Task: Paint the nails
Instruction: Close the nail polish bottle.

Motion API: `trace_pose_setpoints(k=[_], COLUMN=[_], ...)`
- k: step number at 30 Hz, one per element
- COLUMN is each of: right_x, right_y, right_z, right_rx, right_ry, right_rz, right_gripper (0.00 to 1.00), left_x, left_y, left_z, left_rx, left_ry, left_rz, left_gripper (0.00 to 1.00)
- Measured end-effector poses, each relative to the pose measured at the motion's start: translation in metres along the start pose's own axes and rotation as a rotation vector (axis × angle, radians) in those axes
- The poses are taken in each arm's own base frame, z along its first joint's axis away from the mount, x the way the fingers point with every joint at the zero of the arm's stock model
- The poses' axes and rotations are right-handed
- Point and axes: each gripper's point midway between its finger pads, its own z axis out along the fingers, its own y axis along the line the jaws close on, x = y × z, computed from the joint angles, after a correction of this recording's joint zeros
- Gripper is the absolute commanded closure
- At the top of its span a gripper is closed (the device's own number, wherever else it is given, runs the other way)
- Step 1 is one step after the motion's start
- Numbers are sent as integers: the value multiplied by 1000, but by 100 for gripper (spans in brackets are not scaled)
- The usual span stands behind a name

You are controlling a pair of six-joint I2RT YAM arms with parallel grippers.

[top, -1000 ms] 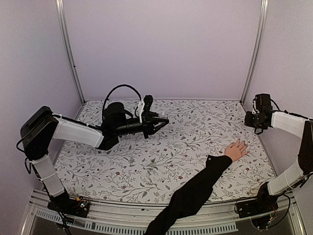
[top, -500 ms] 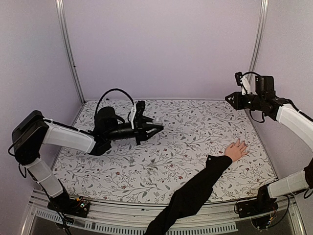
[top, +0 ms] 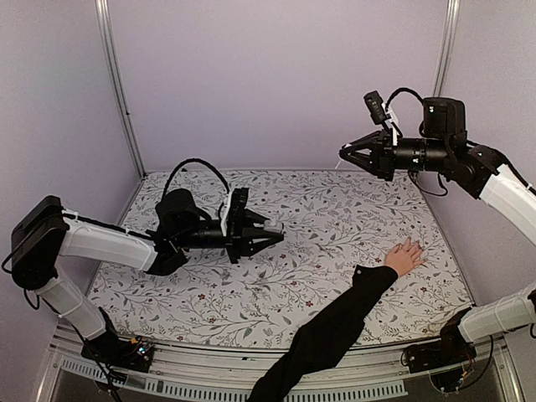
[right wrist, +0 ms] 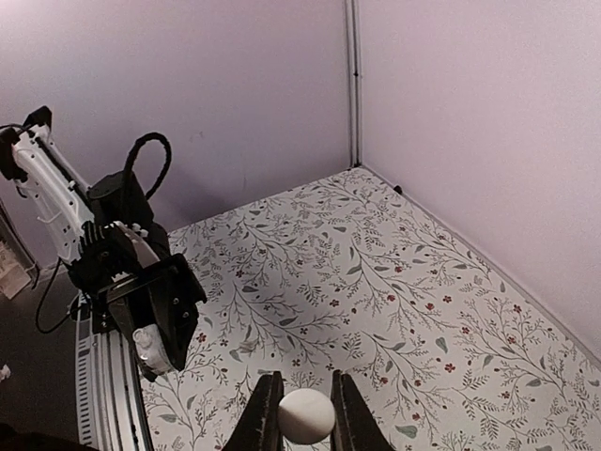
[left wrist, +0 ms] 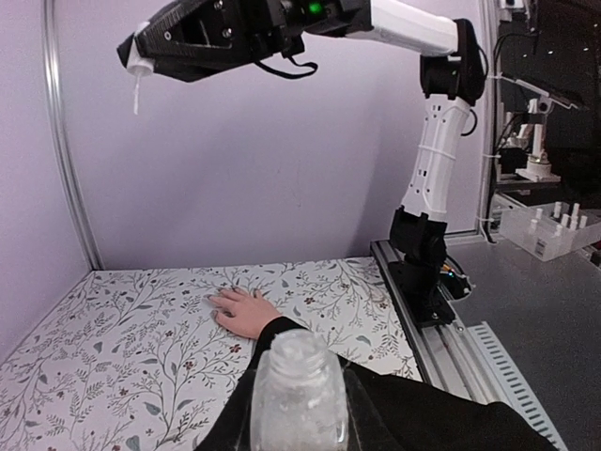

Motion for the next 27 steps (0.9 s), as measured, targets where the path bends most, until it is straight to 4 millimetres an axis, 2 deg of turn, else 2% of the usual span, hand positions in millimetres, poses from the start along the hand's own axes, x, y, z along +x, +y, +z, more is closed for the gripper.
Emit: trace_pose_setpoints(k=[4, 7, 14, 21, 27], right_x=[-13, -15, 1, 27, 32], right_y=[45, 76, 128, 153, 161], right_z=[4, 6, 25, 40, 44], right_rx=[-134, -231, -401, -475, -480], right_ry=[-6, 0, 77, 159, 177], right_rz=[-65, -105, -176, -198, -224], right_gripper=[100, 100, 100, 100, 100], left_x=[-1, -2, -5, -9, -10], left_y=[-15, -22, -33, -32, -32], left_z=[6, 8, 13, 13, 13], left_rx=[43, 63, 89, 85, 83], left_ry=[-5, -9, -21, -38, -43], left_rz=[7, 19, 54, 74, 78], left_gripper=[100, 100, 100, 100, 100])
